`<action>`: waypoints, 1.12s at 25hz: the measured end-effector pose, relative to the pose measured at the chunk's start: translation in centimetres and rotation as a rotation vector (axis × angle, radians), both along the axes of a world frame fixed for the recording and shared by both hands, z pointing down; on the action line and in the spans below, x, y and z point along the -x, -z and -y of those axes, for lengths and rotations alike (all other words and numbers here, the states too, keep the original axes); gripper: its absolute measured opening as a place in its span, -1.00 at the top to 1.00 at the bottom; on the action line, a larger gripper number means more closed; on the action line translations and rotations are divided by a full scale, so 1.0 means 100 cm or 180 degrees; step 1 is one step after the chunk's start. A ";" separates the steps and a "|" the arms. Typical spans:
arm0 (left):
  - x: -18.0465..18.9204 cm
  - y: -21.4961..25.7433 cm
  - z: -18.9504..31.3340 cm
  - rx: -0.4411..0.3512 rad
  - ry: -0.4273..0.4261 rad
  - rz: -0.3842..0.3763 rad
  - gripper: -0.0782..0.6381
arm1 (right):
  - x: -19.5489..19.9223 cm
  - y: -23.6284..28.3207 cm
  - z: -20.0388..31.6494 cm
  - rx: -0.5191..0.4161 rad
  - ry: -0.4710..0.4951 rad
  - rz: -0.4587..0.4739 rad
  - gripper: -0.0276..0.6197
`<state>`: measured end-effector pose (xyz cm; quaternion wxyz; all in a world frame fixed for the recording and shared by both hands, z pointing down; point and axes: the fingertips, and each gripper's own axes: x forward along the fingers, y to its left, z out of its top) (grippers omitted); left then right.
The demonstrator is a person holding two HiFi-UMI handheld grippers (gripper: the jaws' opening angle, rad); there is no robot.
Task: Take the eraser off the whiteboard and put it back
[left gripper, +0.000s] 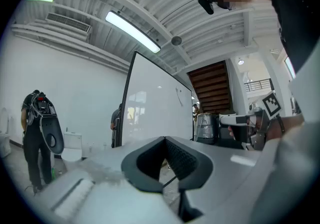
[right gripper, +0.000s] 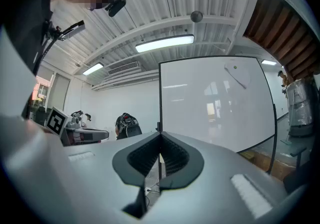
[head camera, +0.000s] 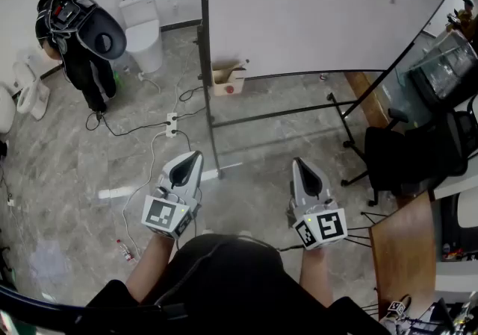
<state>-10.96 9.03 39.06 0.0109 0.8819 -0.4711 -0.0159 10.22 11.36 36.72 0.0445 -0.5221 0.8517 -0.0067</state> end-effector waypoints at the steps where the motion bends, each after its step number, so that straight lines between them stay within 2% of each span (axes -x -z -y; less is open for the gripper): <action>1: 0.000 -0.001 0.000 -0.0003 0.0021 -0.0003 0.77 | 0.001 0.000 0.002 -0.0003 0.0032 -0.0007 0.89; 10: -0.002 -0.003 0.002 0.0011 0.0042 -0.0002 0.77 | 0.000 -0.001 0.004 0.0003 0.0073 -0.0031 0.89; 20: -0.010 -0.002 0.006 0.0018 0.0141 -0.0003 0.77 | -0.012 0.001 0.010 0.0003 0.0041 0.0081 0.89; 28: -0.024 -0.002 0.003 -0.0029 0.0163 0.0061 0.77 | -0.018 -0.001 0.012 0.0006 0.0153 0.0051 0.89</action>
